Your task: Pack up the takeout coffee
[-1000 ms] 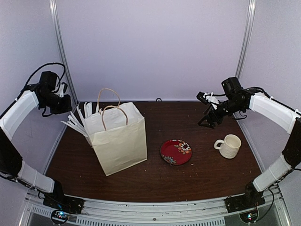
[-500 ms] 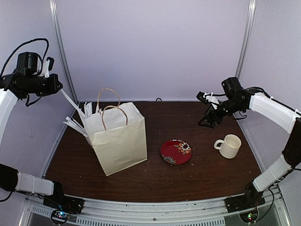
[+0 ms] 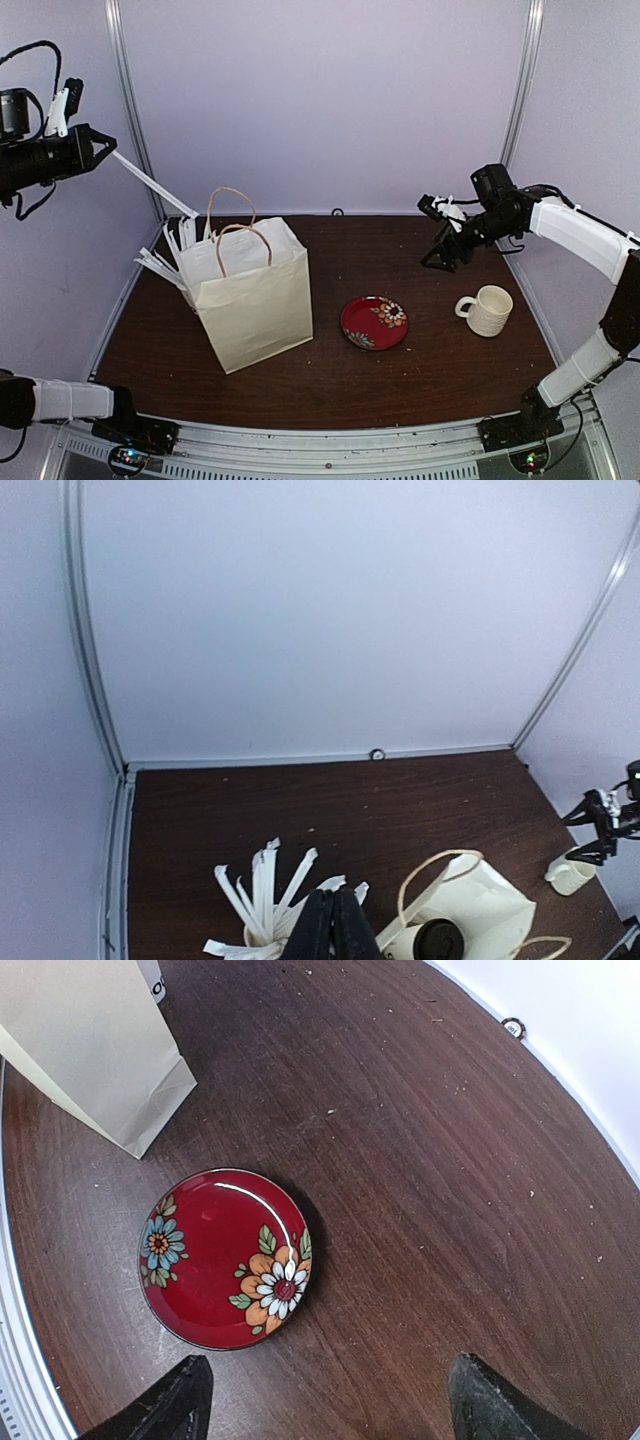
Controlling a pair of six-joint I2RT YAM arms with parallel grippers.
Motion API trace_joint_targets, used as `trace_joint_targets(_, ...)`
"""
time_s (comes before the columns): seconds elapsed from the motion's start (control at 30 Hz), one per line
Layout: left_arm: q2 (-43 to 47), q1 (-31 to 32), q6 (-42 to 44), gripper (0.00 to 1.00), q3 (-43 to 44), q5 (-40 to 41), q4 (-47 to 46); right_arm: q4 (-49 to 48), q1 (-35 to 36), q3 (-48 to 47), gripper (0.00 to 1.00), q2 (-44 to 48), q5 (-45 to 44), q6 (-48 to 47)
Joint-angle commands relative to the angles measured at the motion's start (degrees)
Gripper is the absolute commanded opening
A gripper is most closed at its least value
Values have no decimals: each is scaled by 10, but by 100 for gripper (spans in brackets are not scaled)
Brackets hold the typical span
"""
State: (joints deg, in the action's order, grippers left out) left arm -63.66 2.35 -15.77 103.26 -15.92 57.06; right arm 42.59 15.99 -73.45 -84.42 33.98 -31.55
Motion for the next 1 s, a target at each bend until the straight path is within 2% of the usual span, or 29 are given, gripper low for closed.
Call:
trace_joint_targets(0.0, 29, 3, -20, 0, 5, -126, -78, -4, -1, 4, 85, -7, -8, 0)
trace_joint_targets(0.1, 37, 5, -36, 0, -16, -224, -121, -2, -1, 2, 85, -7, -4, 4)
trace_joint_targets(0.23, 53, 7, -42, 0, -35, -264, -132, -3, -1, 3, 85, -11, -4, 4)
trace_joint_targets(0.8, 103, 12, -5, 0, -239, -264, -99, 1, 0, -3, 85, -38, 1, 2)
trace_joint_targets(0.97, 82, 68, 14, 0, -260, -222, -97, 6, 1, -6, 85, -45, 0, 1)
